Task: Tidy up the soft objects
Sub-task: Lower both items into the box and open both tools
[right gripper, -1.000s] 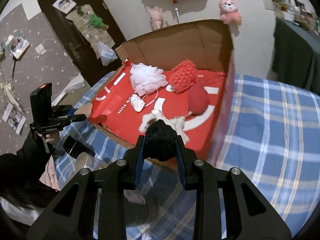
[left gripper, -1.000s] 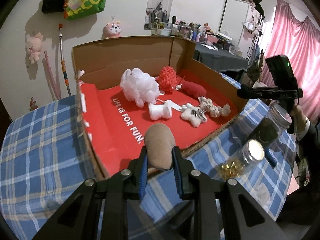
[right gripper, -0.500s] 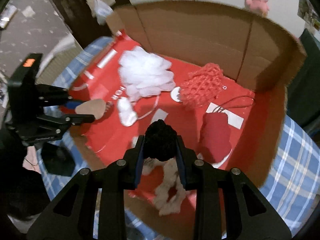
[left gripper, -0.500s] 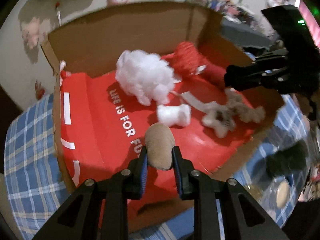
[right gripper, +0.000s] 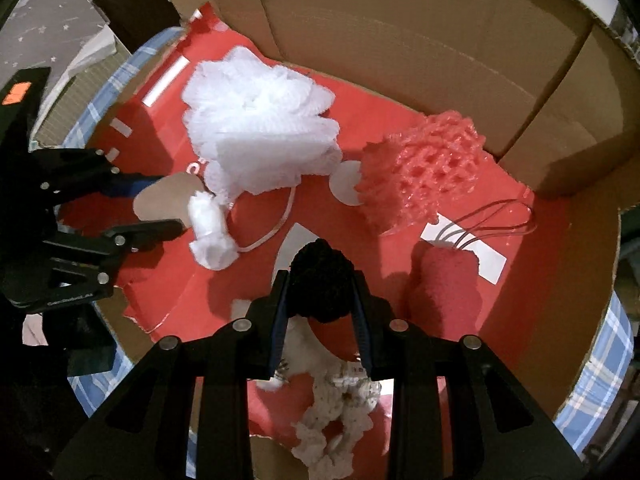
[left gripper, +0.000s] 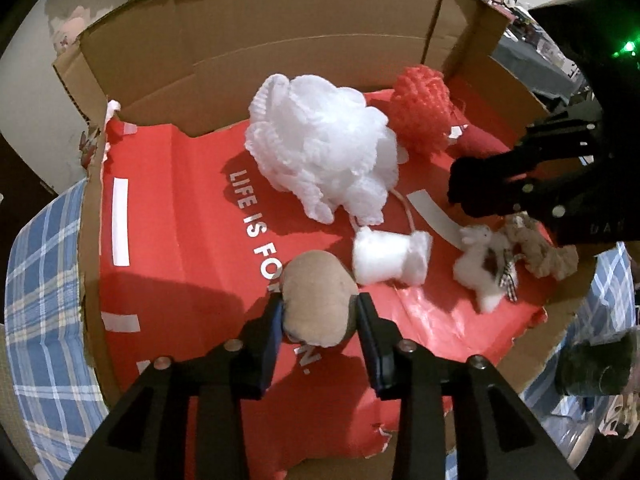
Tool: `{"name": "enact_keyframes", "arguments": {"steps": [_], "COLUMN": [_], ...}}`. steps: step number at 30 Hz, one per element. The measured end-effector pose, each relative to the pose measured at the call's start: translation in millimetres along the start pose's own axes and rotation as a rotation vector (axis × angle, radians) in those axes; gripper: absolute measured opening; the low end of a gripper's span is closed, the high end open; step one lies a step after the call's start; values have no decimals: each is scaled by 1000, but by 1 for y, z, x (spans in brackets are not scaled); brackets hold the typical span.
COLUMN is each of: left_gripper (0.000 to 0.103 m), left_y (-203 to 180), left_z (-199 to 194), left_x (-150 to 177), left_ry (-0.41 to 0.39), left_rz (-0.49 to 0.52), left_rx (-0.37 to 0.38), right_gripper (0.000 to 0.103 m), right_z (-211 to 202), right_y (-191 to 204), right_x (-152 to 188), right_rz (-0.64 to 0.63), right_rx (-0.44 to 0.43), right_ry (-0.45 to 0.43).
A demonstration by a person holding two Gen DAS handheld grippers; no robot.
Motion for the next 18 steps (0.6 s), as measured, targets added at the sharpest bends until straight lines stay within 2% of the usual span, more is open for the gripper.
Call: {"name": "enact_keyframes", "arguments": {"steps": [8, 10, 18], "left_gripper": [50, 53, 71], "left_y": [4, 3, 7], "left_z": [3, 4, -17], "left_x": [-6, -5, 1], "left_ry": [-5, -8, -49], "left_rz": [3, 2, 0], "left_rx": [-10, -13, -9], "right_gripper": [34, 63, 64], "right_z": [7, 9, -2], "right_y": [4, 6, 20], "right_x": [-3, -6, -13], "right_rz": [-11, -12, -27], "right_rx": [28, 31, 42], "right_ry": [18, 13, -34]}}
Point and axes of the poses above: each gripper's, at about its wrist camera, not at the fingertips, and z roughly the way its jaws point, y to its left, x to its underside, the point moved 1 cm from there along z, roughly the way its jaws point, and after that the axes turned 1 degree about -y, right-handed, at the moved point
